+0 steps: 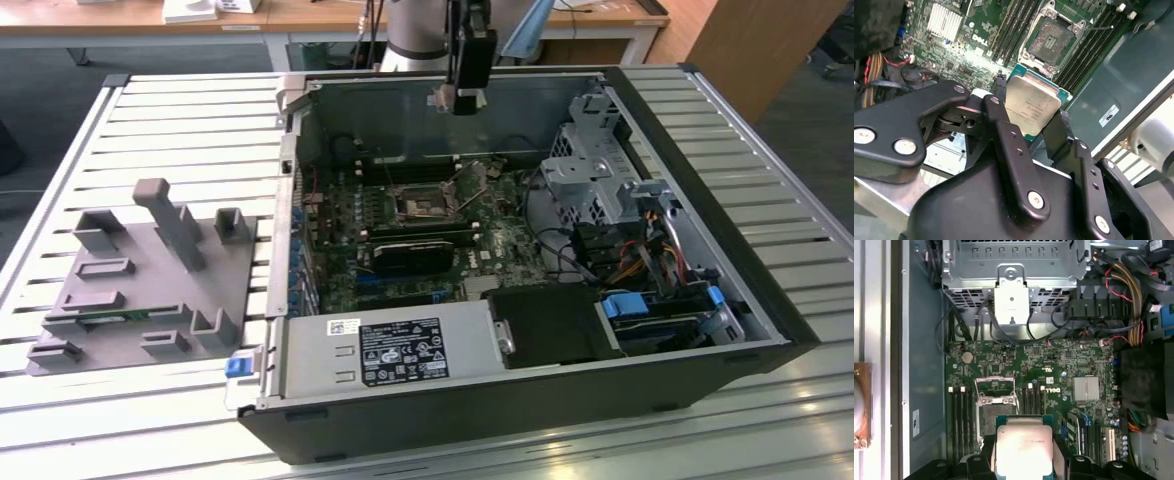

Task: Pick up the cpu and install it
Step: 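Place the cpu into insertion slot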

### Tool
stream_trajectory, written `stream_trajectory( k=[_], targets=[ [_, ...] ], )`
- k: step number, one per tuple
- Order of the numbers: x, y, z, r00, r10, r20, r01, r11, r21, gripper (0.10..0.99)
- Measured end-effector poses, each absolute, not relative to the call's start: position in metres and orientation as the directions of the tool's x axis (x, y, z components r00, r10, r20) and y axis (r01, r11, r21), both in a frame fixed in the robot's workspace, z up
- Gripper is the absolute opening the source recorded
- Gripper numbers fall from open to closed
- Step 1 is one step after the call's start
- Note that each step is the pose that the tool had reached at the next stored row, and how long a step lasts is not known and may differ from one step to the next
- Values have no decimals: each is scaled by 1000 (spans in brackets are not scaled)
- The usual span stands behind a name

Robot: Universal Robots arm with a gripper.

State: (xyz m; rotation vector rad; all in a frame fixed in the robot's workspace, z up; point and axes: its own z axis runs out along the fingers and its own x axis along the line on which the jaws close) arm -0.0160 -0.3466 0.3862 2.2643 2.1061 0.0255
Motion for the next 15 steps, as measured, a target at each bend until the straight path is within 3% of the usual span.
stream_trajectory(
  k=[8, 15],
  targets=[
    [-16, -346, 385, 184, 983, -22, 982, -183, 47, 541],
    [-16, -346, 384, 111, 994, -21, 993, -110, 47, 541]
  ],
)
